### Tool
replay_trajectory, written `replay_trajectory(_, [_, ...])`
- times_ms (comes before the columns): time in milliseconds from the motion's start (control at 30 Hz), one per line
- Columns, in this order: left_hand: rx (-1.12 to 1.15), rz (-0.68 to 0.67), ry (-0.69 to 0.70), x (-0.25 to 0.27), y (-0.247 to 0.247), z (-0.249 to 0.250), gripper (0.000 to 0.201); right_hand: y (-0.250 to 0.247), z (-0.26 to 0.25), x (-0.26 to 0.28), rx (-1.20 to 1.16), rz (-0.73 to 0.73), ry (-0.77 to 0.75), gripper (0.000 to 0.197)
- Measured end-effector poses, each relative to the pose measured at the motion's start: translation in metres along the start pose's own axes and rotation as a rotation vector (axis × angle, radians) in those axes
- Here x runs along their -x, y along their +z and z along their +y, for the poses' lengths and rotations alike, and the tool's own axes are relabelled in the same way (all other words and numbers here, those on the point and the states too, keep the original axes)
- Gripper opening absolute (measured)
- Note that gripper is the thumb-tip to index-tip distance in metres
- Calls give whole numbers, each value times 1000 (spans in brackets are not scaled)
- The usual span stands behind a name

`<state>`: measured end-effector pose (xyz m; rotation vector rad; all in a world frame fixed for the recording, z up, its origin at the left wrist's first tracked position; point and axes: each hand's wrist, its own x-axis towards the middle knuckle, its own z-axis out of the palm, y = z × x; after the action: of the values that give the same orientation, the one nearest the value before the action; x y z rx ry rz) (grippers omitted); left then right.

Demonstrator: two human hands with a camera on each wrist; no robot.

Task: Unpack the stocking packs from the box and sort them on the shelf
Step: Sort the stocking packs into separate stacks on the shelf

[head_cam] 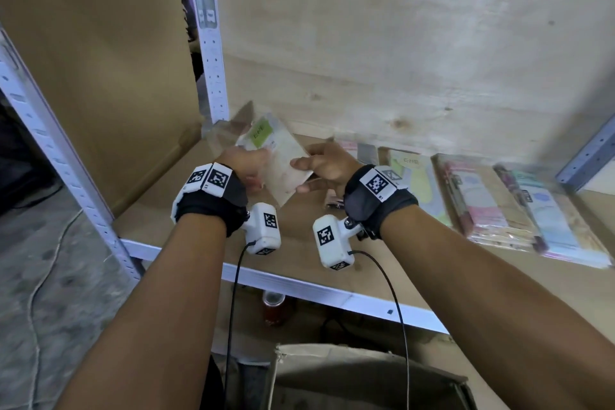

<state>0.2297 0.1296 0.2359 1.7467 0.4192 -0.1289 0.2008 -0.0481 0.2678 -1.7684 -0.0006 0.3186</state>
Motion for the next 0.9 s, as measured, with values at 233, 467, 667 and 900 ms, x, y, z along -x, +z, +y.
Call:
replay_trajectory(233, [310,-282,56,51,24,41,92,-43,-12,51,233,97,-248,21])
replay_trajectory(467, [474,-368,104,71,64,33,18,-88,7,97,420,90,-309,37])
replay_trajectory(667, [379,-485,198,92,92,28,26,-143,36,116,308,465,-331,20])
replay_trajectory(900, [300,-628,175,111,139,24,24,-182,83,128,-112,125,-54,27])
